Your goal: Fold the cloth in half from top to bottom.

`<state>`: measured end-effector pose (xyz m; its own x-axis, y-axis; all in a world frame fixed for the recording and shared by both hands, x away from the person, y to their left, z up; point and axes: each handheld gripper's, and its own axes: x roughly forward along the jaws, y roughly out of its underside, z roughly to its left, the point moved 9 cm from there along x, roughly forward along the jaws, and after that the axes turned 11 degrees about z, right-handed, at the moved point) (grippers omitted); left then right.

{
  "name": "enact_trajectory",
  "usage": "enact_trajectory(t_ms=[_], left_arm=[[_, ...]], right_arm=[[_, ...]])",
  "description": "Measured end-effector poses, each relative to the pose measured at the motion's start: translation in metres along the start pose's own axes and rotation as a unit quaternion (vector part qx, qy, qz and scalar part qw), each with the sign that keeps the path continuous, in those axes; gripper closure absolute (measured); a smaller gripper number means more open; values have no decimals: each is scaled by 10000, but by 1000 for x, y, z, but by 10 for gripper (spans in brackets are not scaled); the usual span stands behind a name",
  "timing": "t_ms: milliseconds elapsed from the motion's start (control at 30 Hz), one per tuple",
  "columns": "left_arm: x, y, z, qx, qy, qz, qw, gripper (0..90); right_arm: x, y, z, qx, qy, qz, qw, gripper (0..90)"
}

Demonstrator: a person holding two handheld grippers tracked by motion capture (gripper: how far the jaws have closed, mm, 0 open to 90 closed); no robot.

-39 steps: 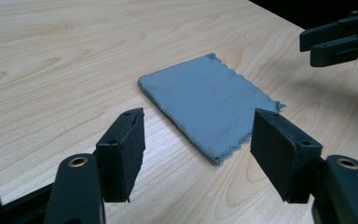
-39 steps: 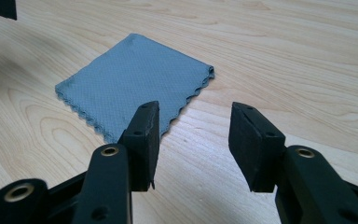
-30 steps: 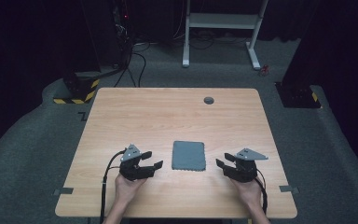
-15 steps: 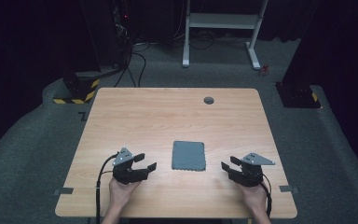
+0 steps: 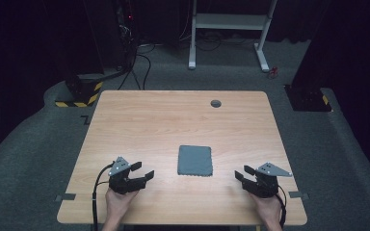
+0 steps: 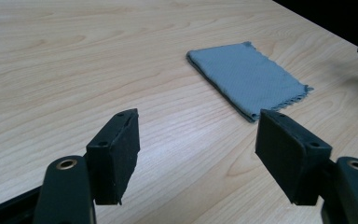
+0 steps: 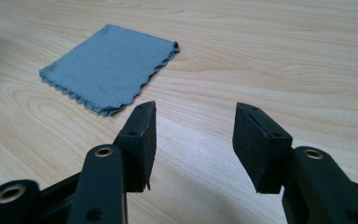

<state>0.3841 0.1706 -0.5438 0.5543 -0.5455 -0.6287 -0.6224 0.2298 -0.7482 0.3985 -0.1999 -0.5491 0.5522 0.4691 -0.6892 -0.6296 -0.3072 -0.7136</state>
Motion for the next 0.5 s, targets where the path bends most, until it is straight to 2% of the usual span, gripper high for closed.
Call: enact_trajectory(t_ms=[233, 433, 500], left_arm=[[-1, 10, 11, -84, -130, 131, 9998, 310], [-2, 16, 22, -240, -262, 199, 9992, 310], [-2, 17, 26, -221, -354, 270, 9988, 310]], right_arm=[[-1, 5, -4, 51, 80, 17, 10000, 502], [-2, 10, -15, 103, 233, 52, 9997, 517], [-2, 12, -18, 120, 283, 80, 9995, 520]])
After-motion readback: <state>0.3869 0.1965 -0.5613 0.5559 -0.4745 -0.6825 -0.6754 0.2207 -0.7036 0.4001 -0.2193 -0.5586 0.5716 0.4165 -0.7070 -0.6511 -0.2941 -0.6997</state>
